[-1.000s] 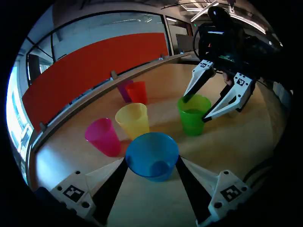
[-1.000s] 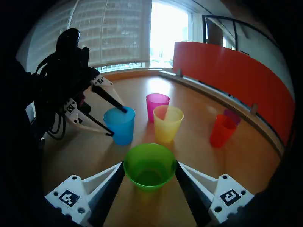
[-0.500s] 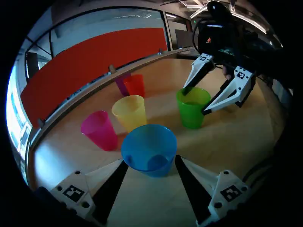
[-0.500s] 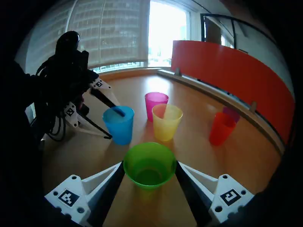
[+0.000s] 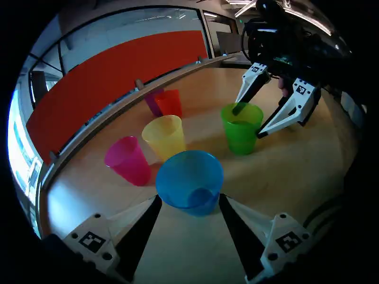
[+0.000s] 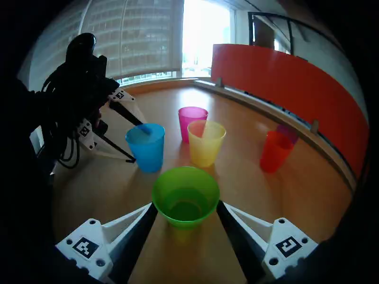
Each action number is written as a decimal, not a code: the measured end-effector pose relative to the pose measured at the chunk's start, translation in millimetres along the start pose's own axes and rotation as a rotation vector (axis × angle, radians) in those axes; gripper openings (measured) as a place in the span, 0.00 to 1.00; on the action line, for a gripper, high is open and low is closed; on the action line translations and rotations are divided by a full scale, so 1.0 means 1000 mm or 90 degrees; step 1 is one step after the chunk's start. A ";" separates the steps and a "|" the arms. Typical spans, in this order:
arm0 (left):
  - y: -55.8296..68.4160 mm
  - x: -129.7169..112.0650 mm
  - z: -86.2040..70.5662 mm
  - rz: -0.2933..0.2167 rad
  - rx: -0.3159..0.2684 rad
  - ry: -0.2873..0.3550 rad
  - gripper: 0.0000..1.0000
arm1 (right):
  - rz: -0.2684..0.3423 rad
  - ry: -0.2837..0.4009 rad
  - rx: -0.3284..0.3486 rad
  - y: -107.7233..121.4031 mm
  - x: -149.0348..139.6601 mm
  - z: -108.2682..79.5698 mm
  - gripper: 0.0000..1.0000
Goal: Pour water
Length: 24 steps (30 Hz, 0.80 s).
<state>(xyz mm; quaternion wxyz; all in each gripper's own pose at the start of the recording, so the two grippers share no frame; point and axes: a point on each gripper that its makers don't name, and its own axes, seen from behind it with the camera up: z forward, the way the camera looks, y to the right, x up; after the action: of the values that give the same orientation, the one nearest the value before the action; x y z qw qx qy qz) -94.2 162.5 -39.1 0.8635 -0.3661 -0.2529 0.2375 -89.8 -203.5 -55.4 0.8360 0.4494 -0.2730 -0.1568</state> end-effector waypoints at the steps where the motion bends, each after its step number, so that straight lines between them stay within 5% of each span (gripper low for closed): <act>1: 0.000 -0.001 -0.001 -0.001 0.000 -0.001 0.89 | 0.001 0.000 -0.001 0.000 -0.001 -0.001 0.96; 24: -0.024 -0.023 -0.041 -0.022 0.068 -0.008 0.89 | 0.025 0.005 -0.079 0.011 -0.024 -0.046 0.96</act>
<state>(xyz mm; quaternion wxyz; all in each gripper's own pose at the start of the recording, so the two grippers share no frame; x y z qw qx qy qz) -81.1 112.5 -51.6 0.8842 -0.3136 -0.2513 0.2381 -81.5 -154.5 -74.3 0.8664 0.3916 -0.2684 -0.1550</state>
